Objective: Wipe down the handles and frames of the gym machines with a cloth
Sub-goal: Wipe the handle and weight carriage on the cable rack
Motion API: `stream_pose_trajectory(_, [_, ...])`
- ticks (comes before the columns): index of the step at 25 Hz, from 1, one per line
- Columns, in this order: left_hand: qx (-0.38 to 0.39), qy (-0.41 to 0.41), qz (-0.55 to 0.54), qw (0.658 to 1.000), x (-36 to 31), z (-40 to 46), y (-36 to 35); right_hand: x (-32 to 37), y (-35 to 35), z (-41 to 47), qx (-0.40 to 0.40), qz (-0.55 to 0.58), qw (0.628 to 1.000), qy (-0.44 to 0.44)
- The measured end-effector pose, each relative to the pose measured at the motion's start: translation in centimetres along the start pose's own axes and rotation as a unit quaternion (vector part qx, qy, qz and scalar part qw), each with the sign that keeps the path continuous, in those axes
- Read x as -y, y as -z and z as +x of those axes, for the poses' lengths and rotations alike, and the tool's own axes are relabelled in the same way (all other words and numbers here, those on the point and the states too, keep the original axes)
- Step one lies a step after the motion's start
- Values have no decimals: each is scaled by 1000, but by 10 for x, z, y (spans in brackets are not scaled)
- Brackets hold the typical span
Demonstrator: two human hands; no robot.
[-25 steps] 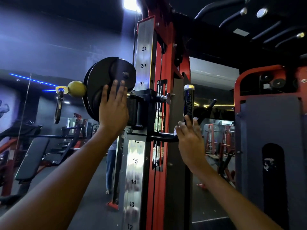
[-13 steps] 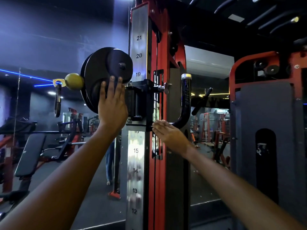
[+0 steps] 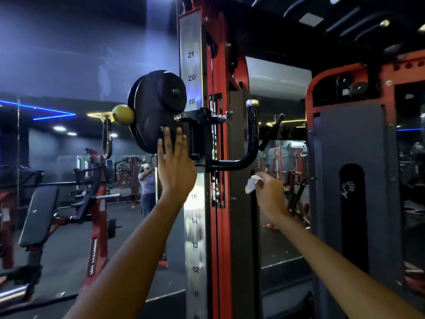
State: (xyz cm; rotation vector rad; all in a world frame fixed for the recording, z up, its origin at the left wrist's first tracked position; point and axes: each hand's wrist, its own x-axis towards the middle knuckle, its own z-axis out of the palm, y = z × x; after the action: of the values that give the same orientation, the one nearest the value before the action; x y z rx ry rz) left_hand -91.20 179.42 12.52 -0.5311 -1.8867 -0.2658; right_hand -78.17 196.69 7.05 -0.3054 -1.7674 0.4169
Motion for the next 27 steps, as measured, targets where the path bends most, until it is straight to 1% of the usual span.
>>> stream_pose_trajectory(1, [17,-3,-25,1000,-9,-9,2,-2,8,1,13,0,999,-41])
stream_pose_trajectory(3, [59,-10,-90,994,-30,-29,10,-6,29,1,44,-56,994,-79])
stream_pose_trajectory(5, [103,-12,-152,983,-54,-54,19,-5,58,-6,89,-136,983,-83])
stream_pose_trajectory(7, [149,-19,-198,969,-79,-81,31,-2,87,-17,138,-186,970,-72])
stream_pose_trajectory(8, [178,-23,-218,959,-91,-96,39,0,103,-25,149,-206,965,-70])
stream_pose_trajectory(12, [291,-38,-266,918,-137,-159,77,-2,169,-75,140,-262,953,-52])
stream_pose_trajectory(15, [331,-56,-300,893,-169,-224,104,-13,229,-132,152,-249,951,-101])
stream_pose_trajectory(18, [371,-75,-325,867,-202,-288,122,-36,275,-197,141,-236,950,-148])
stream_pose_trajectory(22, [428,-96,-347,829,-251,-353,156,-79,321,-270,170,-280,917,-227])
stream_pose_trajectory(27, [468,-135,-368,792,-304,-402,187,-97,368,-323,180,-301,895,-276])
